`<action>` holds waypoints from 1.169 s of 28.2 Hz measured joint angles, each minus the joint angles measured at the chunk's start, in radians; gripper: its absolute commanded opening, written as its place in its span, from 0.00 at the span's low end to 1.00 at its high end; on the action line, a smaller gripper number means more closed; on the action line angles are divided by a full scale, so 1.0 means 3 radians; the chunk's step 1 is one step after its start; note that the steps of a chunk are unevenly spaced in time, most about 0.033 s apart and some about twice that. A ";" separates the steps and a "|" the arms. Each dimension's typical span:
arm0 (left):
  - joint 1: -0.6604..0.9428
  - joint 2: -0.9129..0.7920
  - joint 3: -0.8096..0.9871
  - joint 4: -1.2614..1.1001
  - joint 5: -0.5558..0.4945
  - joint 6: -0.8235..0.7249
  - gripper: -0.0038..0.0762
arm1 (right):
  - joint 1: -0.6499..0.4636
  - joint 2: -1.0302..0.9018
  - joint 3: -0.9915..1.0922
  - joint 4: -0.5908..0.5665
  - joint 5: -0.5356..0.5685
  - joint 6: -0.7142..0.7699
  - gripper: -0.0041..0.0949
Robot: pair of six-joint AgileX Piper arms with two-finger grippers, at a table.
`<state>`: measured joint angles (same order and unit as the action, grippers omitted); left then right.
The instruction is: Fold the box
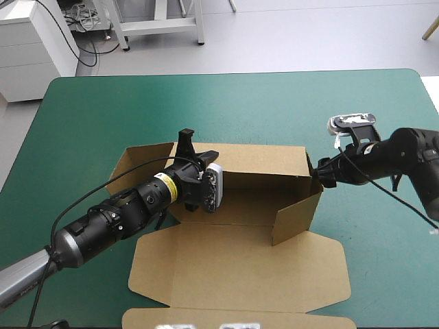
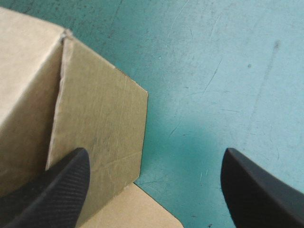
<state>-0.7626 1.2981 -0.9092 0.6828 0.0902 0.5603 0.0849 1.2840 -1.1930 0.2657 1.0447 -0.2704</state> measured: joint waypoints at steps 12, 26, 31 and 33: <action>0.0000 0.0003 0.0000 0.0000 -0.0027 -0.0004 0.04 | 0.0000 -0.0521 0.0738 0.0414 -0.0472 -0.0742 0.75; 0.0000 0.0003 0.0000 0.0000 -0.0031 -0.0011 0.04 | 0.0000 -0.0532 0.0885 0.0619 -0.0246 -0.0948 0.75; 0.0000 0.0003 0.0000 0.0000 -0.0034 -0.0022 0.04 | 0.0000 -0.0532 0.0895 0.0792 -0.0218 -0.1099 0.75; 0.0000 0.0003 0.0000 0.0003 -0.0034 -0.0025 0.04 | 0.0000 -0.0532 0.0895 0.0900 -0.0234 -0.1181 0.75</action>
<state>-0.7626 1.2988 -0.9092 0.6837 0.0801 0.5529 0.0849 1.1244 -0.9245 0.5357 0.9745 -0.6248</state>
